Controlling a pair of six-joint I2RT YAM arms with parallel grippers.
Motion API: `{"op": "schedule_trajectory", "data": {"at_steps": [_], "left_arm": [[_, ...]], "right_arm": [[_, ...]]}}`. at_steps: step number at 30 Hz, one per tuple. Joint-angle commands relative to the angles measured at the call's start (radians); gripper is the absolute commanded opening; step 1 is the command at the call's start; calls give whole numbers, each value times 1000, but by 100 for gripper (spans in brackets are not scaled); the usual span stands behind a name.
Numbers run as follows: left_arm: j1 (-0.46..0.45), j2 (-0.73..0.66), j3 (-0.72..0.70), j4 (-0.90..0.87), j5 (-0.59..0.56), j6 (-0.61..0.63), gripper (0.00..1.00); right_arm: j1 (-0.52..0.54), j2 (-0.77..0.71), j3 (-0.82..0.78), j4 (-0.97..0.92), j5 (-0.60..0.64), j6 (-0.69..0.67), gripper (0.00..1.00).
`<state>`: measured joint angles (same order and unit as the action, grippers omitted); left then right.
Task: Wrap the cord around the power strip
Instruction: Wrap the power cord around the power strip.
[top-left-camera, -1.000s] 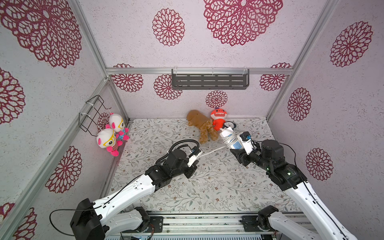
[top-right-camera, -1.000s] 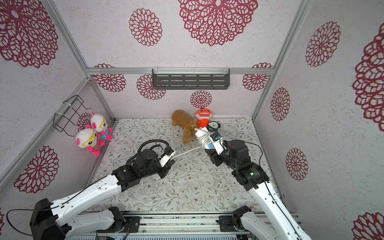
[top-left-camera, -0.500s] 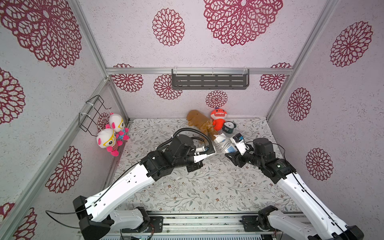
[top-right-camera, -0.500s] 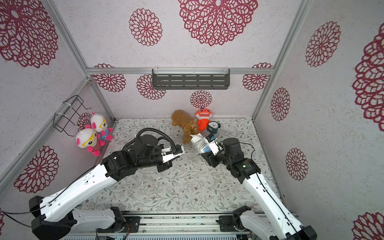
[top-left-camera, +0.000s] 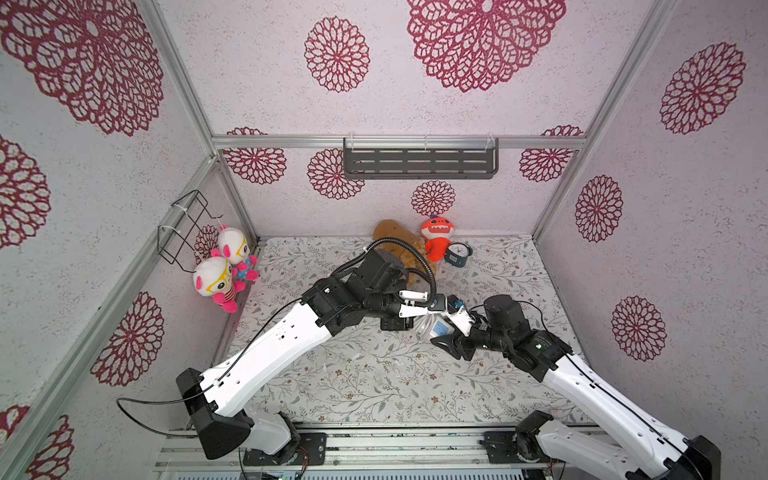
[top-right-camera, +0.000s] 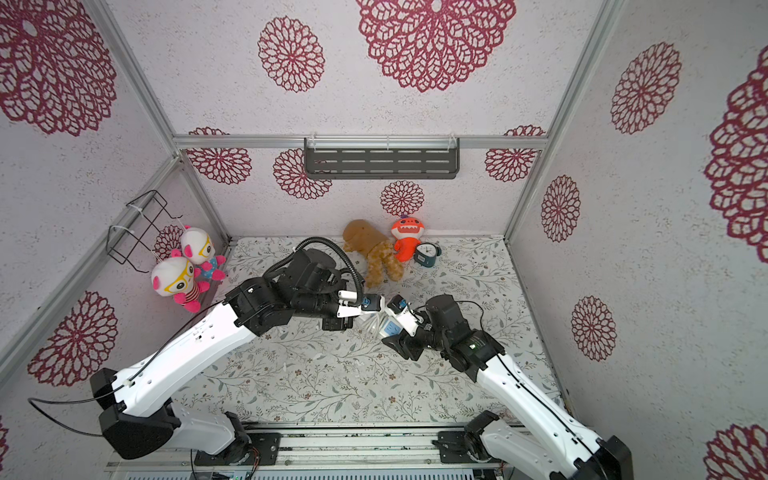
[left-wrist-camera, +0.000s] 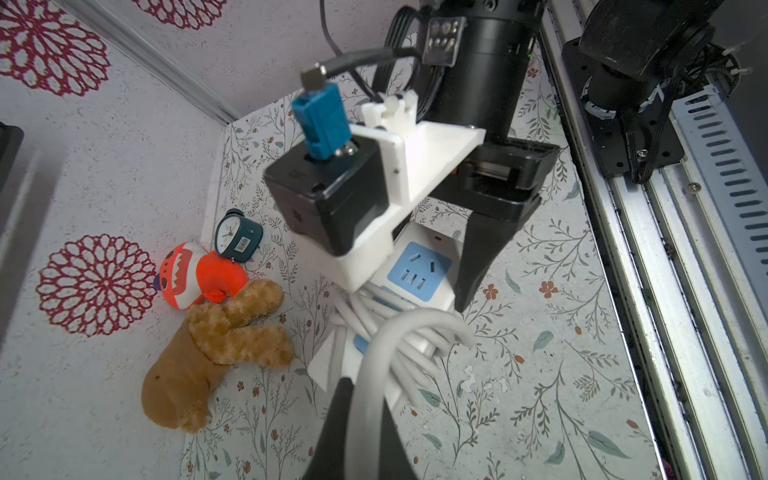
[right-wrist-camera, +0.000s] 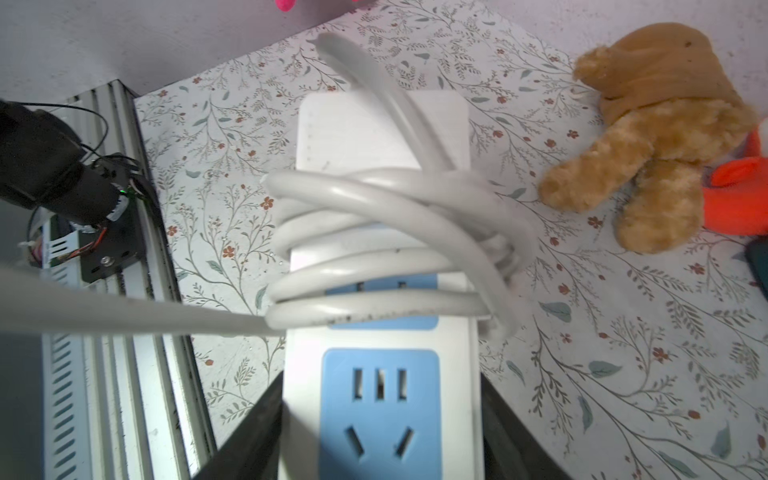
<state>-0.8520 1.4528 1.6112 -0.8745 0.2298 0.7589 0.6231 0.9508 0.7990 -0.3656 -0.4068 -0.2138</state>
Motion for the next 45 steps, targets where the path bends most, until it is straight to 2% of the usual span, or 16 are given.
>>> {"op": "schedule_trajectory", "data": {"at_steps": [1,7,10,16,21,26,31,33,40,45], "left_arm": [[41,24,46,-18,88,72,0],[60,101,89,-47,108,112,0],[82,127,128,-69,152,117,0],[100,159,168,-109,254,83,6],[109,146,104,-50,300,27,8],[144,110,9,85,412,-81,10],[193,81,-89,253,540,-201,20],[197,87,-76,236,547,-202,24],[213,168,76,-8,568,-115,32],[241,211,163,-122,592,-78,40]], "right_arm": [[39,-26,21,129,-105,10,0],[93,-8,45,145,-165,4,0],[105,-8,73,139,-200,5,0],[138,-51,118,217,-203,53,0],[145,-95,124,293,-202,67,0],[145,-127,91,380,-175,60,0],[145,-131,87,389,-161,26,0],[145,-117,98,357,-169,7,0],[147,-103,104,363,-210,18,0],[147,-108,94,368,-209,30,0]]}}
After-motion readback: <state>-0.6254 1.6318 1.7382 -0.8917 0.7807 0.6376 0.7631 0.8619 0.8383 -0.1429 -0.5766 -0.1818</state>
